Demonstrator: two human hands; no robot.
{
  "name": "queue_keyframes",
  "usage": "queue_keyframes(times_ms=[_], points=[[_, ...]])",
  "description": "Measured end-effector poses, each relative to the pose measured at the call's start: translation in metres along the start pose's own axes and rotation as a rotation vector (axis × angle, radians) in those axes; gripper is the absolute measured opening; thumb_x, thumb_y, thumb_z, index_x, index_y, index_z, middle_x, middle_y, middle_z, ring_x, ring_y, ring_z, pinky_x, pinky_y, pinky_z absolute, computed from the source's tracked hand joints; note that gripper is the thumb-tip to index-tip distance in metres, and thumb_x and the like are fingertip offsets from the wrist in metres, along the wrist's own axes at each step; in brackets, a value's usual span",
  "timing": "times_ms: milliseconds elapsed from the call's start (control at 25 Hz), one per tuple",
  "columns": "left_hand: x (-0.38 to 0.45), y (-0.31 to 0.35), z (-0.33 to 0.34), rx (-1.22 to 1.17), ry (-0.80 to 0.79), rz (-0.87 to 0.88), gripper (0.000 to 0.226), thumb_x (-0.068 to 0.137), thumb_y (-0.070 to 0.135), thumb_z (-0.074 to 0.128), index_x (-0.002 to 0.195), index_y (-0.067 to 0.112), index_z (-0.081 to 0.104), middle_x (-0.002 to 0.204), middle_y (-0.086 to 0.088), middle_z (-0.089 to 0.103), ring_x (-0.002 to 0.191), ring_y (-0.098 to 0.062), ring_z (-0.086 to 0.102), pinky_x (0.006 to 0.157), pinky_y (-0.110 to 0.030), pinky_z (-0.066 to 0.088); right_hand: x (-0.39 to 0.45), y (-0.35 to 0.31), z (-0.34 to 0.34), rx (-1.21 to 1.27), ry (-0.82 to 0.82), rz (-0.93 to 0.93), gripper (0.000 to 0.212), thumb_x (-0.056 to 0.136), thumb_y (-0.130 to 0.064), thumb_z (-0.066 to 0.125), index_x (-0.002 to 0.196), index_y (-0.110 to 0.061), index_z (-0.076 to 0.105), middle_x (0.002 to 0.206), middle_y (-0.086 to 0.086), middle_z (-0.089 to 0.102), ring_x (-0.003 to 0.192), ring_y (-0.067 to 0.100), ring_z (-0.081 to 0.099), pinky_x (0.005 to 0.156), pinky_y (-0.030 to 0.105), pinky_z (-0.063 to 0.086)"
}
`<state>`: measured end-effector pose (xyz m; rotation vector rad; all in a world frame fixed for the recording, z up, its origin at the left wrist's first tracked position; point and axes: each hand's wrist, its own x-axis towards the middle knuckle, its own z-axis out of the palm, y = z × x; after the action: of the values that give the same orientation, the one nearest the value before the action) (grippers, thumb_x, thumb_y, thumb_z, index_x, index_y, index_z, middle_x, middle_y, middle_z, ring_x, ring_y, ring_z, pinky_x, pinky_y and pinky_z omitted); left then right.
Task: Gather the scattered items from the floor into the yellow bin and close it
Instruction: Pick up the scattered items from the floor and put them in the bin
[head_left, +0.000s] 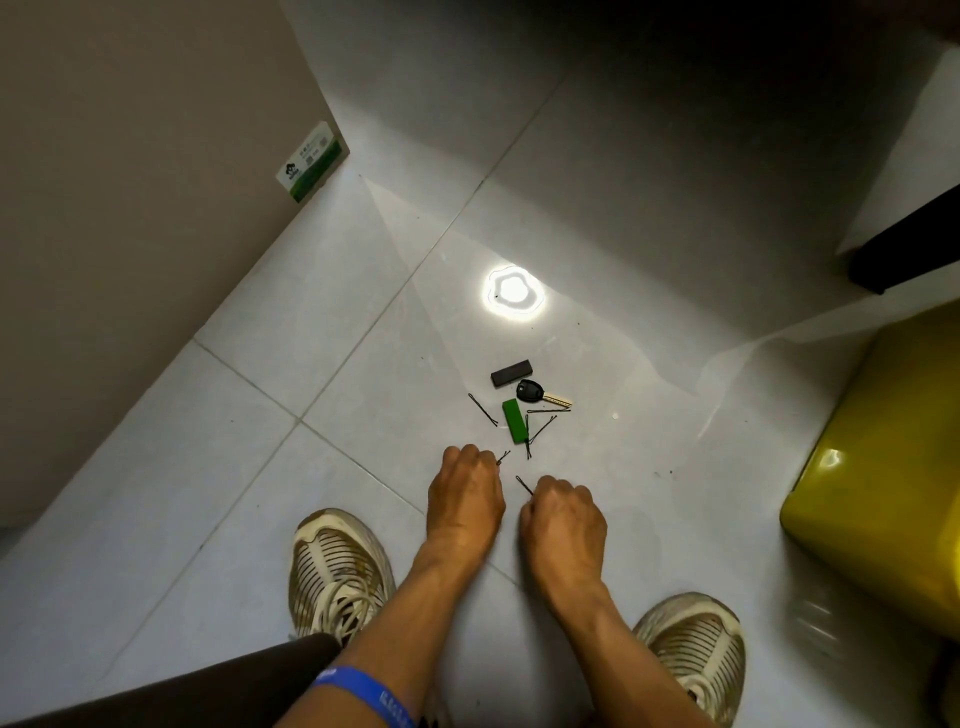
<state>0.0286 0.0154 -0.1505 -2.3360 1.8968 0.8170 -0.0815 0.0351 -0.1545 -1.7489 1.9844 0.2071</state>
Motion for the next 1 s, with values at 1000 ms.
queue_keyframes(times_ms=[1000], points=[[0.007,-0.006,-0.028,-1.729,-0.227,-0.749,0.039,0.097,0.03,0.039,0.077,0.007,0.063,0.066,-0.01,0.06,0.052,-0.02,0.054,0.05,-0.025,0.039,0.01,-0.056,-0.079,1.137,-0.54,0.278,0.024,0.087,-0.012,0.055,0.076,-0.016,0.075,0.069,0.003,0.068,0.06,0.017,0.06,0.061,0.029,0.052]])
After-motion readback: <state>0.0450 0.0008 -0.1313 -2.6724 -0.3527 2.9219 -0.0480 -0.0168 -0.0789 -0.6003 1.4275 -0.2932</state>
